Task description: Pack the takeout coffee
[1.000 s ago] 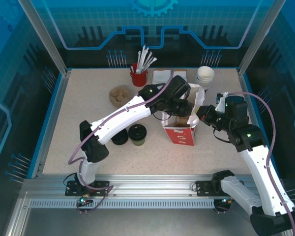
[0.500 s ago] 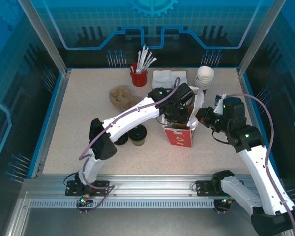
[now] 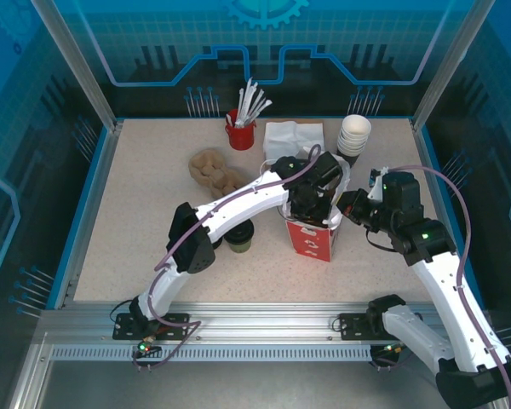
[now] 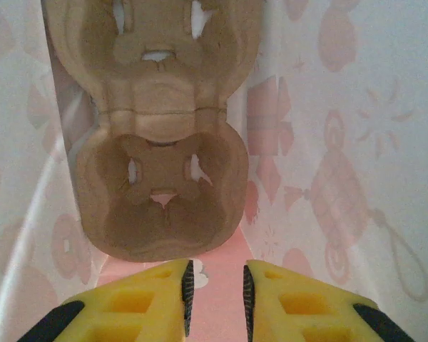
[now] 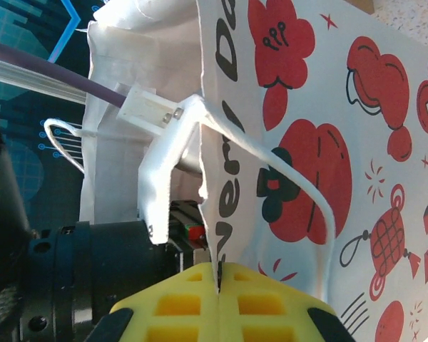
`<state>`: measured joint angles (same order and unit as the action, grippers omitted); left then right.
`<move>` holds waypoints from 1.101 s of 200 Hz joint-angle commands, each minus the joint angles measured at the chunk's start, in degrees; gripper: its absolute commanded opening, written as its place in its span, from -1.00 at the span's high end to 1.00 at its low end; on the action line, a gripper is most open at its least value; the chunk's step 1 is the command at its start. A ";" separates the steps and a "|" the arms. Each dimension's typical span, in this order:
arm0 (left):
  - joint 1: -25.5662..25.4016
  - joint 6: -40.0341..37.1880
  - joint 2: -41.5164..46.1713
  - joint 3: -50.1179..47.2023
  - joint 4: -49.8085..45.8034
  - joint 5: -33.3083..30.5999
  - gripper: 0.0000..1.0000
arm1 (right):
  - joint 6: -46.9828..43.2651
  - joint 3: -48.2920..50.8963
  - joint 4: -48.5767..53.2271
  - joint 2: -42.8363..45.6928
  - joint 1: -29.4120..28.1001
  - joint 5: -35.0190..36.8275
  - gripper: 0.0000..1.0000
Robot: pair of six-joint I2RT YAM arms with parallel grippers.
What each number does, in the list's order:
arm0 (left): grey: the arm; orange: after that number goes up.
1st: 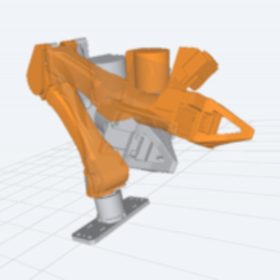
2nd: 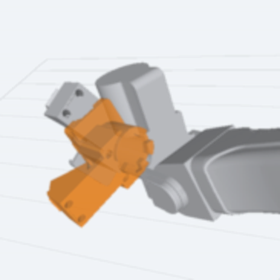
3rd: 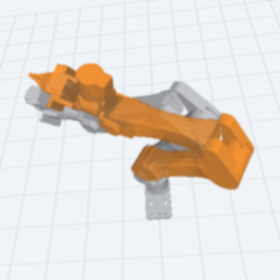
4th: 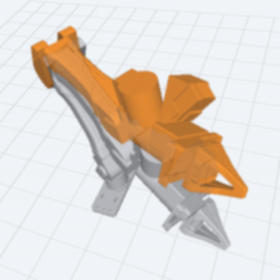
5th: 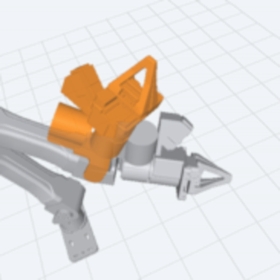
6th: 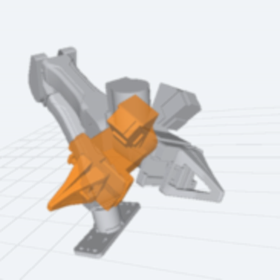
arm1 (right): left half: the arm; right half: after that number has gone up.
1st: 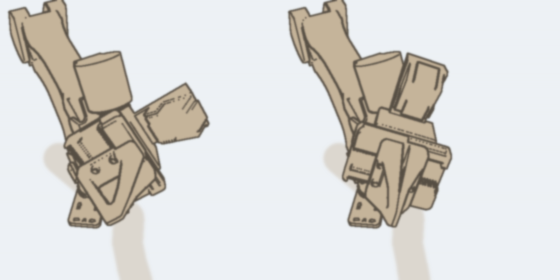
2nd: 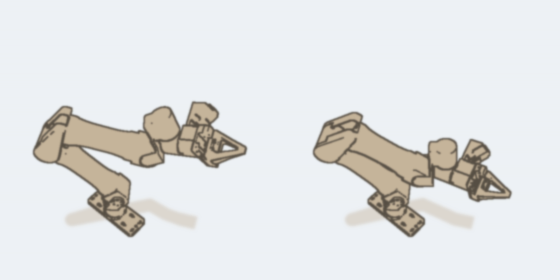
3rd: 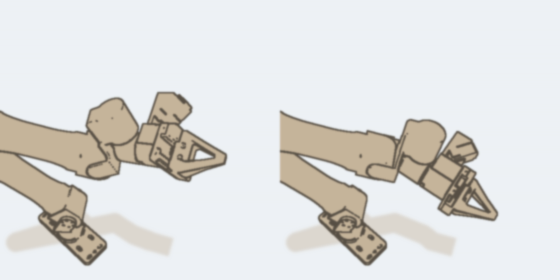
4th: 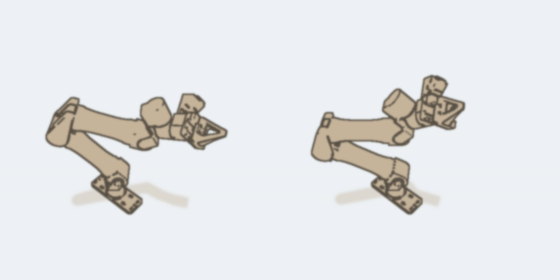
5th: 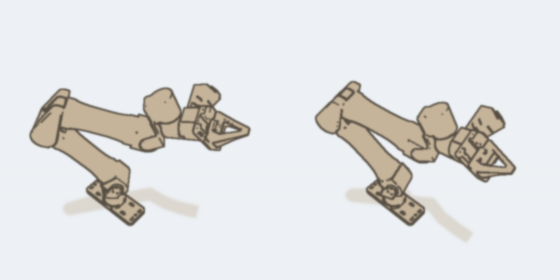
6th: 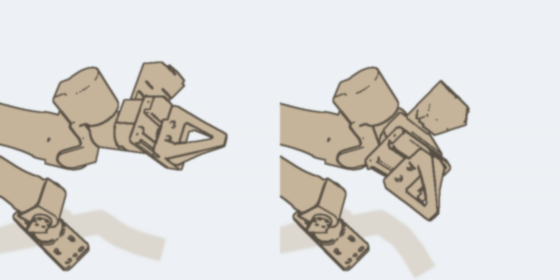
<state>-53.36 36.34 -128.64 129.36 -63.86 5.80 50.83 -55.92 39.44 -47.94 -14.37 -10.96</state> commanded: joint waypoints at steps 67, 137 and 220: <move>1.56 1.60 -2.57 4.63 -3.82 3.85 0.39 | -1.21 0.17 -2.43 -0.11 -1.17 -5.09 1.00; 1.42 2.03 -5.83 6.70 -4.24 0.87 0.43 | -1.28 0.31 -2.78 -0.31 -3.03 -7.04 1.00; 1.16 0.79 -6.54 0.47 -0.95 -0.81 0.44 | -2.45 -2.70 -0.55 -1.20 -2.99 -6.32 1.00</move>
<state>-51.66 37.19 -134.61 132.16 -66.78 5.37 49.52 -56.60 39.40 -49.21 -16.53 -15.53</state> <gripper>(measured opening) 0.281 0.060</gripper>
